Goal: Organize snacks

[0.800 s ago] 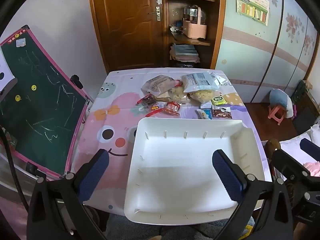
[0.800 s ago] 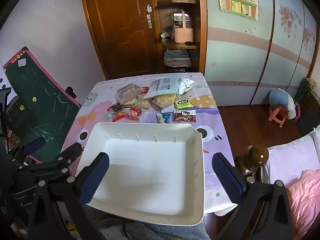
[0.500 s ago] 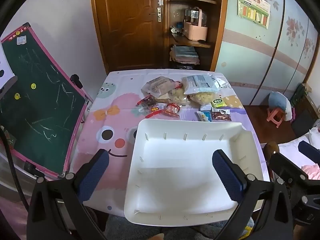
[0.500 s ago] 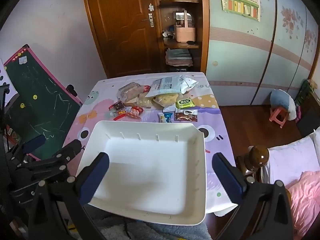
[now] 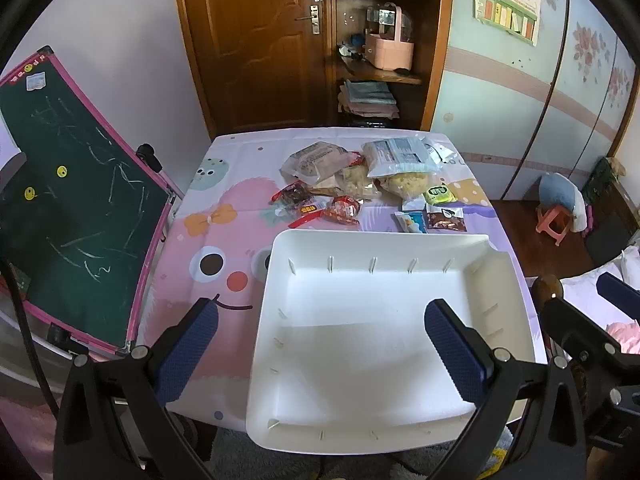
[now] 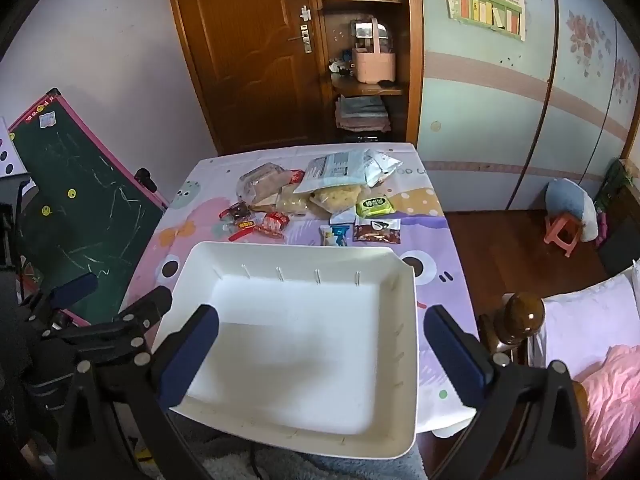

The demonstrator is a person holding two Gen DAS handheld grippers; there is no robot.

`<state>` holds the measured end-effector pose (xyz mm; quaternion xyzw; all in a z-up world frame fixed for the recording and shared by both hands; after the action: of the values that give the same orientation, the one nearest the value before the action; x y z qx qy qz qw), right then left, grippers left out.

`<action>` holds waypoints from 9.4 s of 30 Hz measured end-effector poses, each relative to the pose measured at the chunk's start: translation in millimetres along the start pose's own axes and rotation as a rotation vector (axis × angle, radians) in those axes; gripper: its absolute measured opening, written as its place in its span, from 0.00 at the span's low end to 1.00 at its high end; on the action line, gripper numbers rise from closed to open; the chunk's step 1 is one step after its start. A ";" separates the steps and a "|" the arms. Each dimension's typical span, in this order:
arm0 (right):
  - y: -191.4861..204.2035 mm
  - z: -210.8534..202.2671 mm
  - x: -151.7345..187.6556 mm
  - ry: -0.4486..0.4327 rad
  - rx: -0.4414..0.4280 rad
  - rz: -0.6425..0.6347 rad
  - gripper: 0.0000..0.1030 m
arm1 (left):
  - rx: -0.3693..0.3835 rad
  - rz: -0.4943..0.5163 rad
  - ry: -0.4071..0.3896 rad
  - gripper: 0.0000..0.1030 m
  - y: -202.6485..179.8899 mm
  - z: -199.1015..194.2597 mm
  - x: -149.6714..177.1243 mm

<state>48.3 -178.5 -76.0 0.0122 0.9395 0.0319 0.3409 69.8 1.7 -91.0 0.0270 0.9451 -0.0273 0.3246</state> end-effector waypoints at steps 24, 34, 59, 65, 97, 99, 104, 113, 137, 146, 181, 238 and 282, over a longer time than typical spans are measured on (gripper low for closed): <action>-0.8 12.3 7.2 0.029 -0.028 0.011 0.99 | 0.019 0.010 0.004 1.00 -9.6 2.1 2.1; -2.6 10.8 6.4 0.020 -0.028 0.026 0.95 | 0.029 0.012 0.002 1.00 -17.5 2.8 3.9; 0.8 17.7 9.0 0.035 -0.069 0.022 0.87 | 0.023 0.021 0.018 1.00 -15.2 6.7 8.5; 1.1 18.7 7.9 0.034 -0.073 0.022 0.87 | 0.021 -0.001 0.061 1.00 -9.5 16.3 8.2; -48.9 79.2 -110.6 0.059 0.016 -0.091 0.87 | -0.049 0.028 0.018 1.00 85.3 70.5 -157.3; -48.7 106.4 -111.9 0.124 -0.013 -0.087 0.87 | -0.051 0.043 0.067 1.00 91.0 92.8 -159.2; -39.5 173.6 -99.0 0.244 0.014 -0.105 0.82 | -0.054 0.064 0.168 1.00 95.8 161.8 -153.5; -12.8 266.3 -62.8 0.471 0.026 -0.108 0.72 | -0.062 -0.036 0.332 0.97 95.4 266.9 -135.4; -14.4 325.3 -12.6 0.655 0.058 -0.102 0.28 | -0.017 -0.285 0.576 0.69 89.4 370.4 -102.0; -19.1 305.8 -13.3 0.629 -0.035 -0.076 0.26 | -0.023 -0.288 0.524 0.44 104.7 363.5 -108.2; -2.5 127.1 42.2 0.263 0.037 -0.185 0.26 | 0.171 0.169 0.222 0.45 -24.6 107.4 30.9; 3.0 111.1 38.9 0.159 0.067 -0.181 0.51 | 0.115 0.126 0.176 0.89 -18.1 96.0 32.1; -74.3 321.5 -62.3 0.561 0.045 0.020 0.60 | 0.071 0.106 0.429 0.75 -21.1 293.5 -121.4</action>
<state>302.2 -238.8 -287.3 0.0195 0.9974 0.0167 0.0670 343.6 -43.6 -246.9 0.0930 0.9882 -0.0369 0.1161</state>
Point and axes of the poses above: each gripper's, at about its wrist camera, not at the fingertips, and z roughly the way its jaws point, y to its left, x to its underside, the point moved 10 cm from there along z, roughly the way its jaws point, and after that the axes turned 3 degrees about x, right-handed, at the moved point
